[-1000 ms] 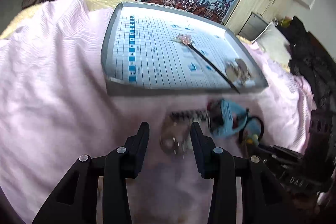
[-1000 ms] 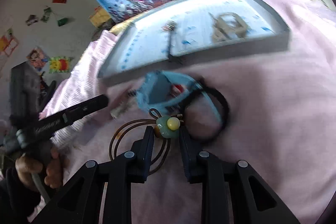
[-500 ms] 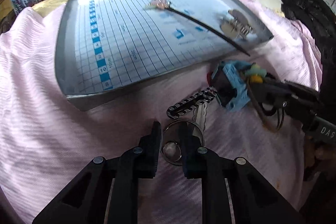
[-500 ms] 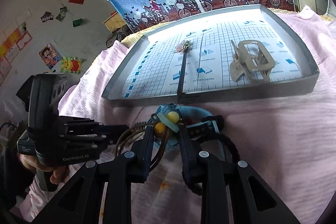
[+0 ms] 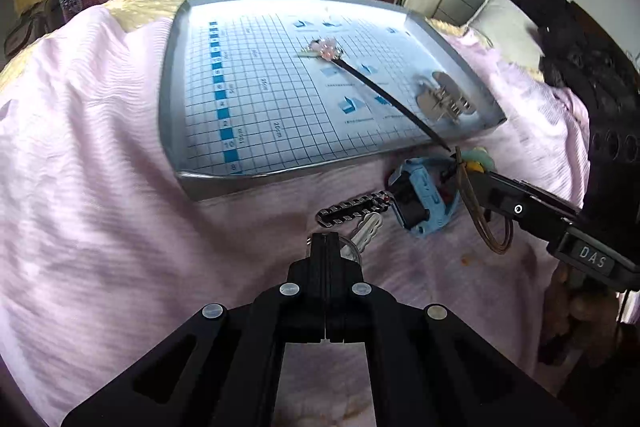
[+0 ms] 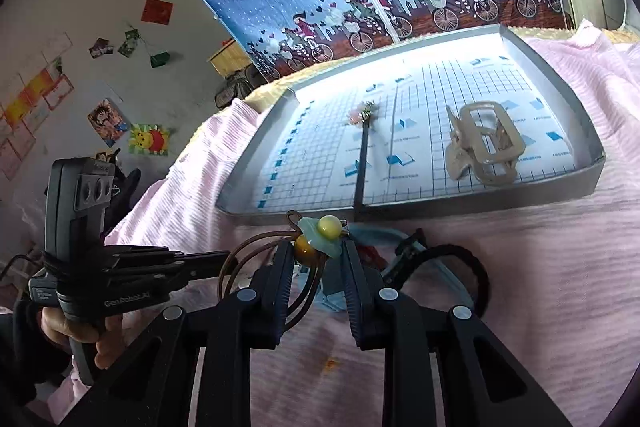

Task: Organize jewelry
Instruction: 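Lift the keyring with the left gripper while the right gripper carries the hair tie toward the tray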

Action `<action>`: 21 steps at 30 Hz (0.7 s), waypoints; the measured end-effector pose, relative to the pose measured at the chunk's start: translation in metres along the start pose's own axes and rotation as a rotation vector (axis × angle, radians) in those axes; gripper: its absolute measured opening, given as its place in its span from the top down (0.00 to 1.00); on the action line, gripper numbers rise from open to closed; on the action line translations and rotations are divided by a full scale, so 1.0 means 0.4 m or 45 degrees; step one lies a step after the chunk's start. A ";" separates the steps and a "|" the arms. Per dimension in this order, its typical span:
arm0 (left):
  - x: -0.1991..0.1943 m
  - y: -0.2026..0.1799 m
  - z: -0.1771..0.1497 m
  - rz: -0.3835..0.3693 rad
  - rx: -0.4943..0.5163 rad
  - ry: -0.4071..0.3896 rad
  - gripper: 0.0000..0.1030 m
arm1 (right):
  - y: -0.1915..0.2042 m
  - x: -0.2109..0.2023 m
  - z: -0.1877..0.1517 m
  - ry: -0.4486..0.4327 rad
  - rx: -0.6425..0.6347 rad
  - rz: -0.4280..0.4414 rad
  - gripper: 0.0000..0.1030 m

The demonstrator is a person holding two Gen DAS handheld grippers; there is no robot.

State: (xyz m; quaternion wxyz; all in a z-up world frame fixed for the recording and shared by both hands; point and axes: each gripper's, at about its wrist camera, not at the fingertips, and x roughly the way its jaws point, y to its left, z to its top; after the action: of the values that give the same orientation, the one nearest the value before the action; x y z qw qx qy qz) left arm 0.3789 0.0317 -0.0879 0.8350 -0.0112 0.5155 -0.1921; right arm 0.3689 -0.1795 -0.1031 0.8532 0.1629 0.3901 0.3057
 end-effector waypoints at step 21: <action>0.032 -0.128 -0.082 0.290 0.334 0.004 1.00 | -0.012 0.003 -0.003 0.045 0.007 -0.028 0.78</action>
State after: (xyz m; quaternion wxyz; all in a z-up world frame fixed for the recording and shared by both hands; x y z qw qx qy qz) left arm 0.3397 -0.0141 -0.1029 0.8448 0.1568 0.4853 -0.1619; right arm 0.3706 -0.1823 -0.1070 0.8490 0.1553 0.4077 0.2981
